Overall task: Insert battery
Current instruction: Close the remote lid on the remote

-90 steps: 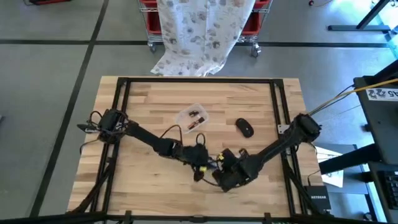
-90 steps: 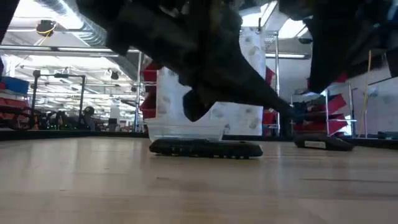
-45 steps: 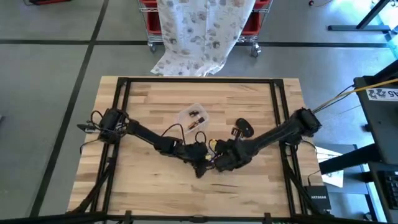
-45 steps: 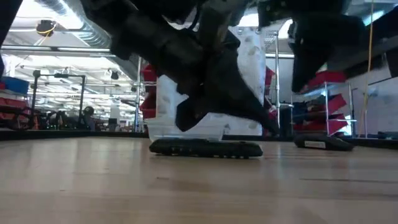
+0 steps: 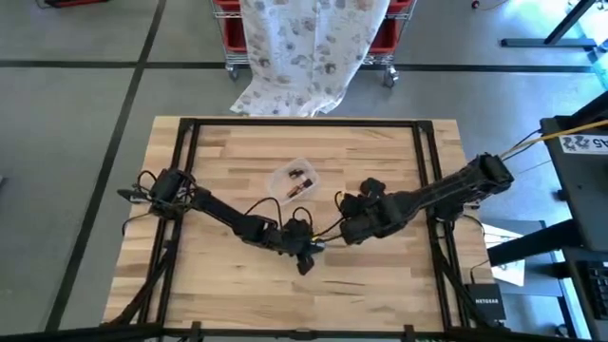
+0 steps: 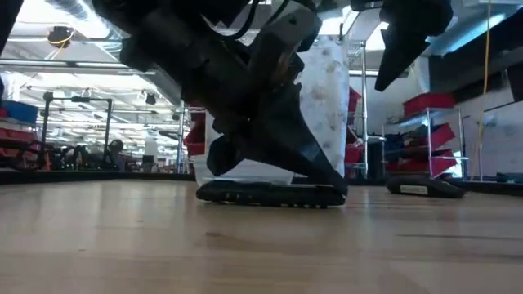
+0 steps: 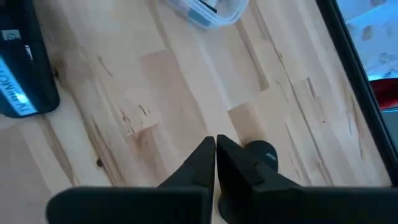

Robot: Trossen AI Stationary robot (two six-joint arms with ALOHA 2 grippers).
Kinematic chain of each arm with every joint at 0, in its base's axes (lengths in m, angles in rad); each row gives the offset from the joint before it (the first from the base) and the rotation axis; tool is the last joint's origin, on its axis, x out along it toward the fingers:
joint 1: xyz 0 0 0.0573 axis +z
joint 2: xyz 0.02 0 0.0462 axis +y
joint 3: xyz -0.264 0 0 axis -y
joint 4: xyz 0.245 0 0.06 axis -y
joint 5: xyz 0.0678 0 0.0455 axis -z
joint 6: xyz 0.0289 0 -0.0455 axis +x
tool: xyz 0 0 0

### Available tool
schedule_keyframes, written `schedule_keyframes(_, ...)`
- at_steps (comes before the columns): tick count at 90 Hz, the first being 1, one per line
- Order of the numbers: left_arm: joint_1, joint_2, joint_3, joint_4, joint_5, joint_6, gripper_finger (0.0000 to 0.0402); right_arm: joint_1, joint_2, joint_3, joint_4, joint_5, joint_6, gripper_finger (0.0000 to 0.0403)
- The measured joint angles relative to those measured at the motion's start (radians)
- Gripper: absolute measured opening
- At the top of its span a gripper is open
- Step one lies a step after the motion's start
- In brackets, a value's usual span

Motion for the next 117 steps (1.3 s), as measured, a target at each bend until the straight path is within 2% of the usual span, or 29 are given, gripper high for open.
schedule_keyframes(80, 0.018, 0.000, 0.001, -0.073, 0.115, -0.069, 0.0064, 0.002, -0.001, 0.000, 0.061, 0.052, -0.056, 0.0000)
schedule_keyframes(96, 0.018, -0.003, 0.002, -0.089, 0.181, -0.075, 0.0067, 0.002, -0.001, 0.000, 0.093, 0.054, -0.074, 0.0000)
schedule_keyframes(117, 0.018, -0.003, 0.002, -0.097, 0.193, -0.078, 0.0067, 0.002, -0.001, 0.000, 0.133, 0.053, -0.108, 0.0000)
